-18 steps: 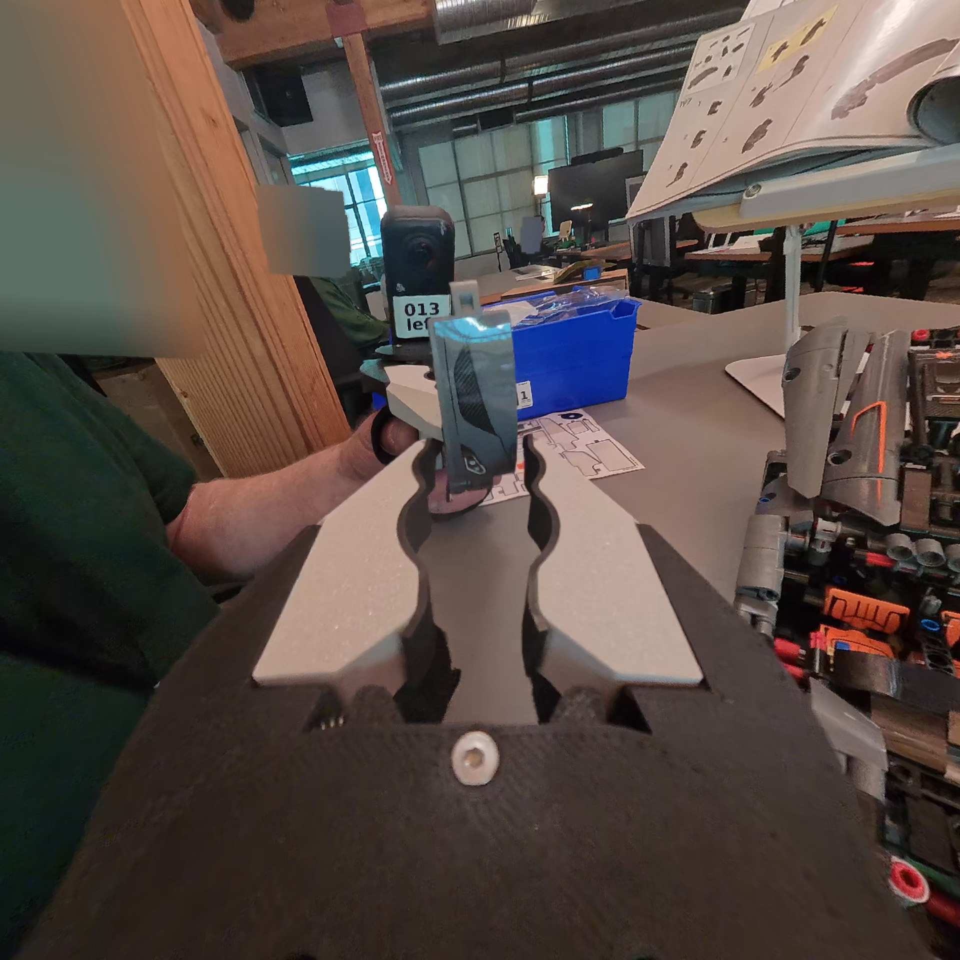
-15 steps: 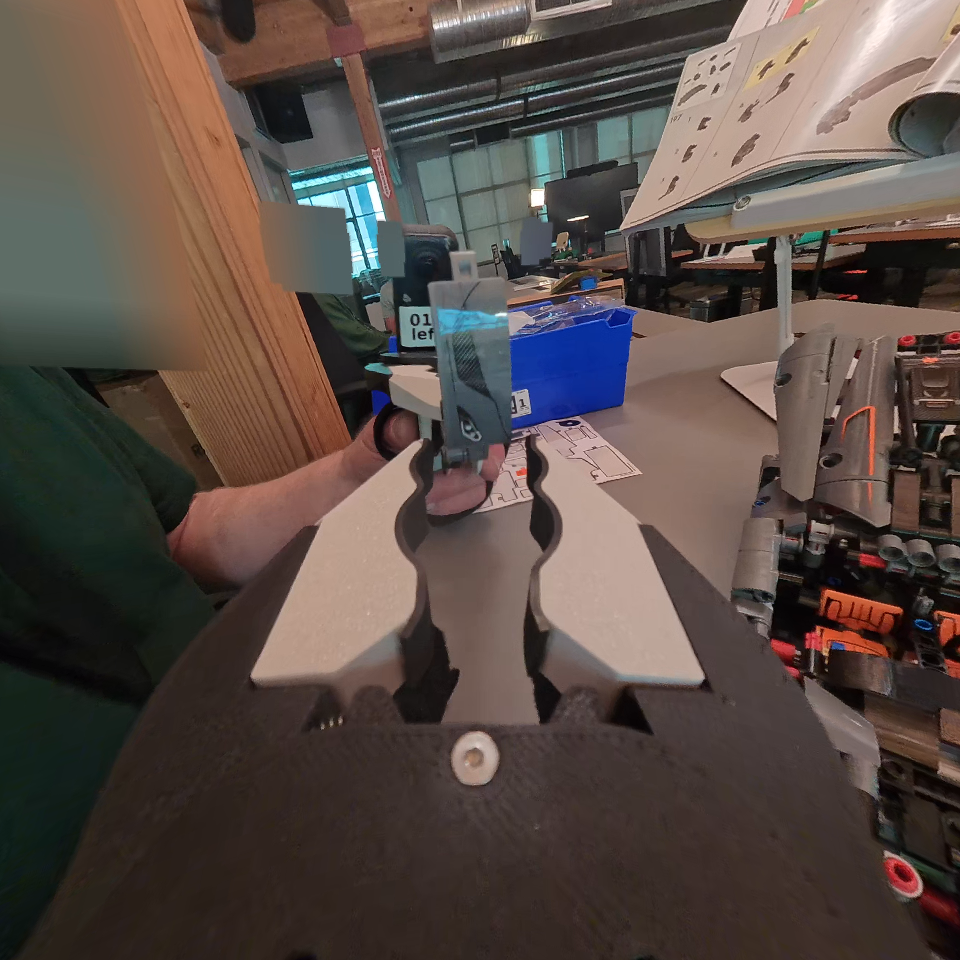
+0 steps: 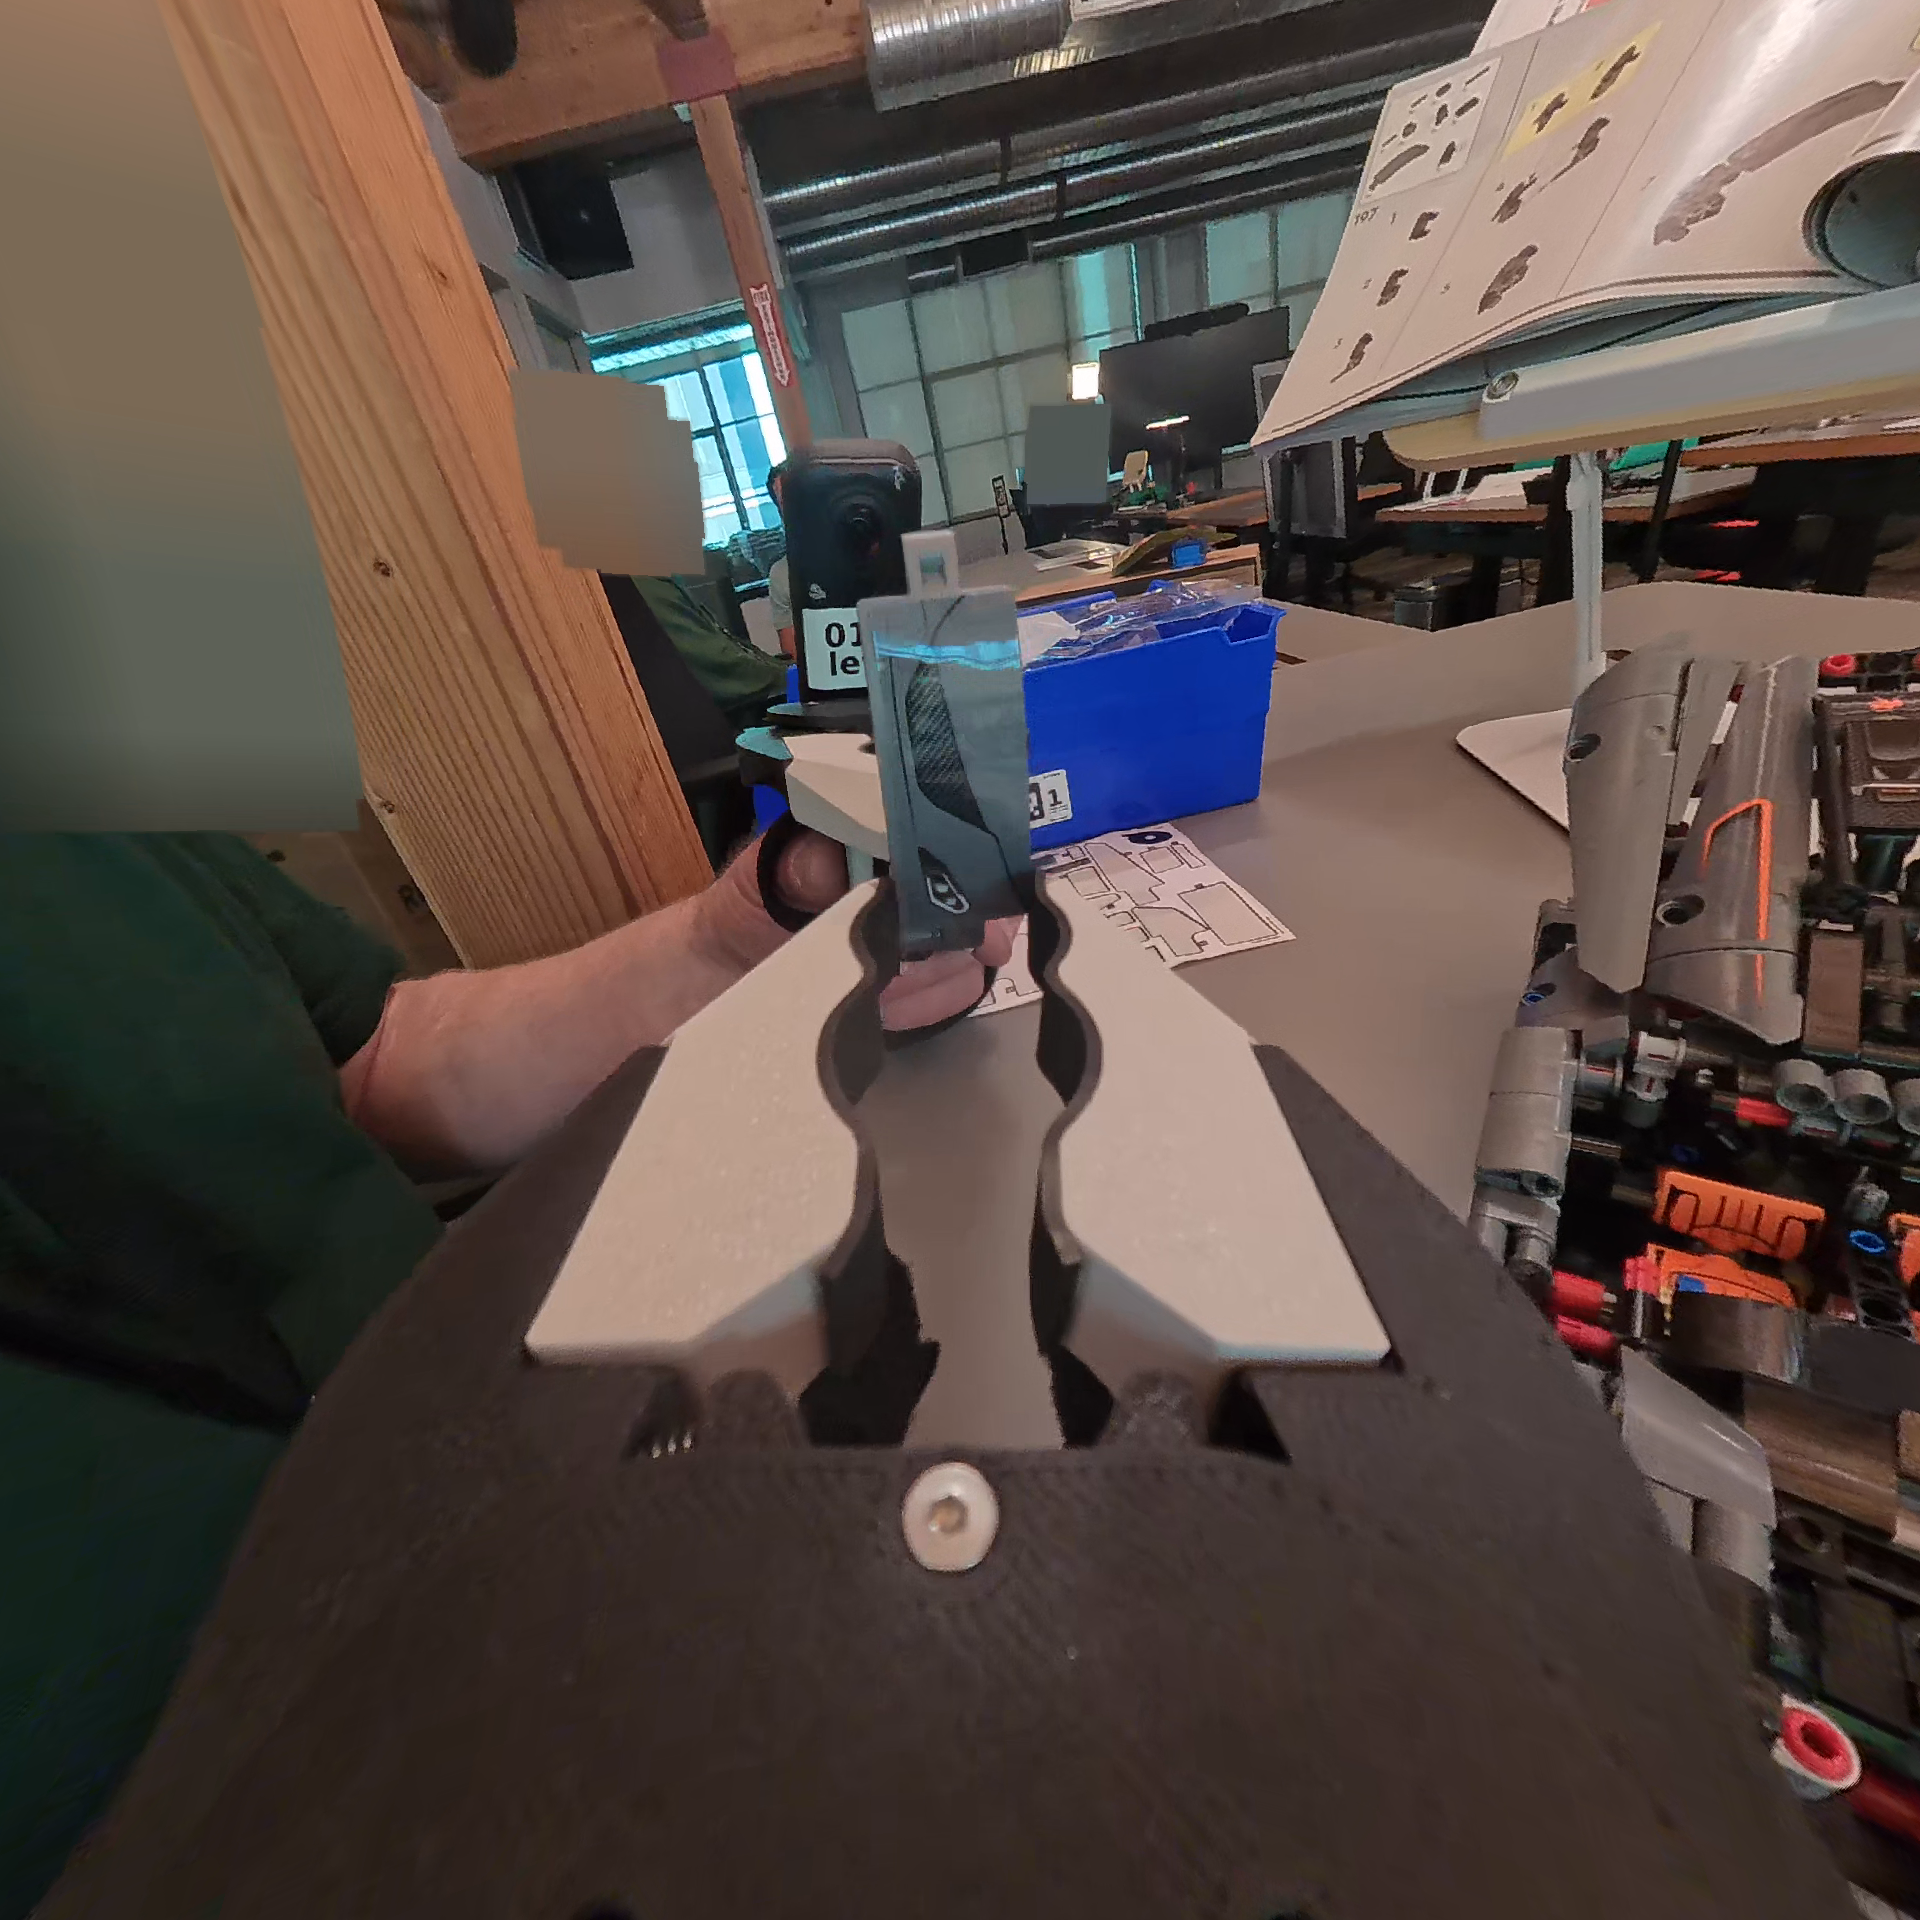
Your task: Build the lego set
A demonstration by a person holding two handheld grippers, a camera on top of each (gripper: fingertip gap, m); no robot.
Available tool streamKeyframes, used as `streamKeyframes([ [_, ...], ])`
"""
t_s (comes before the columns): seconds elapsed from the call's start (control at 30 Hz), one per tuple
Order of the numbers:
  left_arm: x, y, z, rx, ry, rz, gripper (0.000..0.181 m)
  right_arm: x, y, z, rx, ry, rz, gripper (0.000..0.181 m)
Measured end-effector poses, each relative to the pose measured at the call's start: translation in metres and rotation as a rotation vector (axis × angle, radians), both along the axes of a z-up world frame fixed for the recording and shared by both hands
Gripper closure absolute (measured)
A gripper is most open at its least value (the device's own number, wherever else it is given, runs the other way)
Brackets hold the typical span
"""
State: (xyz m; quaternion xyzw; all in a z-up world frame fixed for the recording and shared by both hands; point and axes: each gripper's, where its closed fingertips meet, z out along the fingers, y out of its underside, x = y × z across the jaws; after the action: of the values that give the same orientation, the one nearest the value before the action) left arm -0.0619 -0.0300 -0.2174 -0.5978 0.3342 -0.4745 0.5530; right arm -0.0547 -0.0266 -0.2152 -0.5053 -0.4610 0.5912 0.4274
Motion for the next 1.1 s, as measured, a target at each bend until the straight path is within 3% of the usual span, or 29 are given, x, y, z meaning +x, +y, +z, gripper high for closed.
streamKeyframes([
  [0.33, -0.010, 0.009, 0.002, -0.035, -0.035, 0.054, 0.165, 0.012, 0.017, 0.006, -0.235, 0.082, 0.035, 0.159],
  [1.1, -0.002, 0.003, -0.002, -0.009, 0.008, 0.015, 0.177, 0.005, 0.006, 0.002, -0.115, 0.034, 0.028, 0.154],
])
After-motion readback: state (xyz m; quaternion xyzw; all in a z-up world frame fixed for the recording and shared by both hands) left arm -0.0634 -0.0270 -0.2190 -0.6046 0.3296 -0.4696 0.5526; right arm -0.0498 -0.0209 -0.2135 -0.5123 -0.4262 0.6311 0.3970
